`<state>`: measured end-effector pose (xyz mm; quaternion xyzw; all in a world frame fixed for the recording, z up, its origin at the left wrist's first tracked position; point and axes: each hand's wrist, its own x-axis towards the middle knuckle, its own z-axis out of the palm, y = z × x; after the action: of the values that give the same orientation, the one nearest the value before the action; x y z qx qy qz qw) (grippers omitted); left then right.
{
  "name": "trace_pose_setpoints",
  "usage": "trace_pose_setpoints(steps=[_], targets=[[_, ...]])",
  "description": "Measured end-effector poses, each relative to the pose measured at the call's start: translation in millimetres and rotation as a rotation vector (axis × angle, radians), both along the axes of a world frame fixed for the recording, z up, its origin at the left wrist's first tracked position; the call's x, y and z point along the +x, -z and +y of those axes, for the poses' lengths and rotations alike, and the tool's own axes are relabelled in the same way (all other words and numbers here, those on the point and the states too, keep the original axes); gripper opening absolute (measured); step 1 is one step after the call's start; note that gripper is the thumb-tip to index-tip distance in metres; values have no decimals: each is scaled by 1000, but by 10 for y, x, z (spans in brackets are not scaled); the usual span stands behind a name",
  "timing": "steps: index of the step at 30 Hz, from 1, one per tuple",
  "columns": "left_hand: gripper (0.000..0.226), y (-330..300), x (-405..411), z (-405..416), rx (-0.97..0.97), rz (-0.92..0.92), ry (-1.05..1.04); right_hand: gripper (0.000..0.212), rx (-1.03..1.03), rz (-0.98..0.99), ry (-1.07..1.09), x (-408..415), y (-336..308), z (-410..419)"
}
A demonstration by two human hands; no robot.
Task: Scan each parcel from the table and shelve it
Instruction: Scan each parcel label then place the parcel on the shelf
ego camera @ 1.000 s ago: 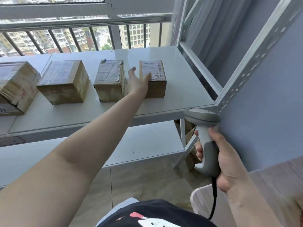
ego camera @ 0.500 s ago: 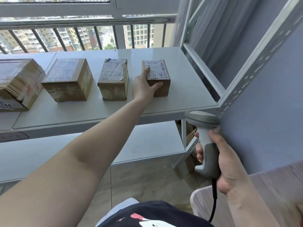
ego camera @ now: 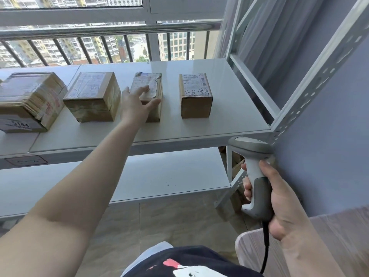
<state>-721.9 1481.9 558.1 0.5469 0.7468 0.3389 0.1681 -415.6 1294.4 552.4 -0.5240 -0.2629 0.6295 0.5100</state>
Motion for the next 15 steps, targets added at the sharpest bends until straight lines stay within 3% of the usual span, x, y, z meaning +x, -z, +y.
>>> trace_pose_setpoints(steps=[3, 15], targets=[[63, 23, 70, 9, 20, -75, -15, 43, 9, -10, -28, -21, 14, -8], [72, 74, 242, -8, 63, 5, -99, 43, -1, -13, -44, 8, 24, -107]])
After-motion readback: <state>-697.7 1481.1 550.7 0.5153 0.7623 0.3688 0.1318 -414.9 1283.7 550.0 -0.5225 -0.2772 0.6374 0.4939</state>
